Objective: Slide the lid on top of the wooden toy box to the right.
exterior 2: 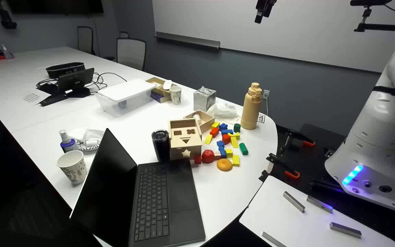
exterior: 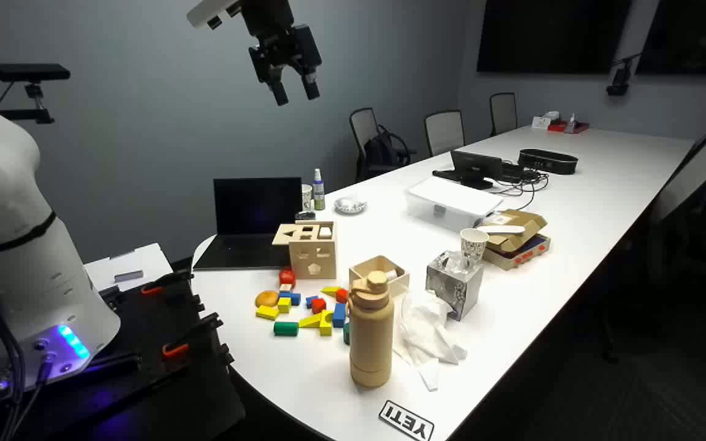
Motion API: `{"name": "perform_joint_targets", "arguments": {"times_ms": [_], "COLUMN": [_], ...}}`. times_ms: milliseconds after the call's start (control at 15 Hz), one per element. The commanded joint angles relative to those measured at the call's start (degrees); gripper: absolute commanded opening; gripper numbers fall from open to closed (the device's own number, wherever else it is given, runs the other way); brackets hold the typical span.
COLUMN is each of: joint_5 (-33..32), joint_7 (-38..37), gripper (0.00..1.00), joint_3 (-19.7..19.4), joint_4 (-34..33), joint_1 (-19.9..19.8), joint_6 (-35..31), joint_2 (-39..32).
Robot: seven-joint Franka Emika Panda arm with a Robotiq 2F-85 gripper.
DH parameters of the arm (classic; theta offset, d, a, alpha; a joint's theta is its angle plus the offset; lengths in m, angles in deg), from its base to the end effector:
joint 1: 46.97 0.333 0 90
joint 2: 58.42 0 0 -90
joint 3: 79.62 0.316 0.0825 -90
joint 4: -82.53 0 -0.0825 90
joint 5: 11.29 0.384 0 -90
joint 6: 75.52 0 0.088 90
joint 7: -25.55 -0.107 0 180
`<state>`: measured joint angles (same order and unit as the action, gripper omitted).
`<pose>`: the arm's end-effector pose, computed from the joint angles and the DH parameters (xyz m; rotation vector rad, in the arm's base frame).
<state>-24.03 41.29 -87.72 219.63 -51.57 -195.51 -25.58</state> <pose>0.3920 -0.1069 0.5473 2.9231 0.2197 0.3446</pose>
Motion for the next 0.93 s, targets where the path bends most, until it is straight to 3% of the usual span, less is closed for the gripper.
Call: {"name": "perform_joint_targets", "arguments": {"times_ms": [0, 200, 400, 867], "joint_5": [0.03, 0.03, 0.89, 2.86], "joint_7": [0.01, 0.01, -4.17, -21.74], "gripper": [1.0, 1.0, 1.0, 1.0], "joint_3": [0.02, 0.02, 2.13, 12.6], "joint_4": [-0.1, -0.1, -1.53, -2.88], "joint_1": [0.0, 0.0, 0.92, 5.56], "joint_6": [0.11, 0.11, -3.17, -20.54], "joint_2": [-0.02, -0.02, -4.66, -21.86]}}
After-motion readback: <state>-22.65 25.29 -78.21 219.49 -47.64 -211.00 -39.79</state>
